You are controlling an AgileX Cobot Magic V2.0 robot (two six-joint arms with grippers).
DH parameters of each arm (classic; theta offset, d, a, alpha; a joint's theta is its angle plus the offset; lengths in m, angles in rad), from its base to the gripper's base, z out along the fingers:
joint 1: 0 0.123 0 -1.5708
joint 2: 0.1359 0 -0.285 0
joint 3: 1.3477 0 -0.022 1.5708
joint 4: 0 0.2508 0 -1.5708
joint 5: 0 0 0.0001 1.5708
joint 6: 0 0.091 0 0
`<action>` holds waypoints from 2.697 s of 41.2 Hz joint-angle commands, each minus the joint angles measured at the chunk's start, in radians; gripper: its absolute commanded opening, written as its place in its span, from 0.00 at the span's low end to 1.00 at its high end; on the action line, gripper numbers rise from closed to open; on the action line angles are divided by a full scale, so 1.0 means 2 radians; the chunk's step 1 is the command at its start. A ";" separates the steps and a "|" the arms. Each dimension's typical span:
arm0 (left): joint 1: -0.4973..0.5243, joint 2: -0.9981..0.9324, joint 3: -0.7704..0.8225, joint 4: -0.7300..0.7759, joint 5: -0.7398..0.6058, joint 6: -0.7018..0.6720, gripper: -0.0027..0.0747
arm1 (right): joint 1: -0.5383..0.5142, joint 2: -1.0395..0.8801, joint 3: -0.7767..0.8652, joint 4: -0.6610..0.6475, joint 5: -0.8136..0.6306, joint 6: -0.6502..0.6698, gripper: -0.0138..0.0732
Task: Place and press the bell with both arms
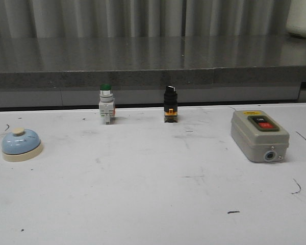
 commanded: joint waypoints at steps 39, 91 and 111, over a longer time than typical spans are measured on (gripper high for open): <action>-0.001 0.084 -0.010 -0.005 -0.018 -0.006 0.01 | -0.002 0.098 -0.017 -0.003 -0.025 -0.009 0.08; -0.111 0.348 -0.087 0.018 0.014 0.013 0.77 | -0.002 0.098 -0.017 -0.003 -0.020 -0.009 0.68; -0.111 0.576 -0.204 0.021 0.014 0.013 0.77 | -0.002 0.098 -0.017 -0.003 -0.020 -0.009 0.68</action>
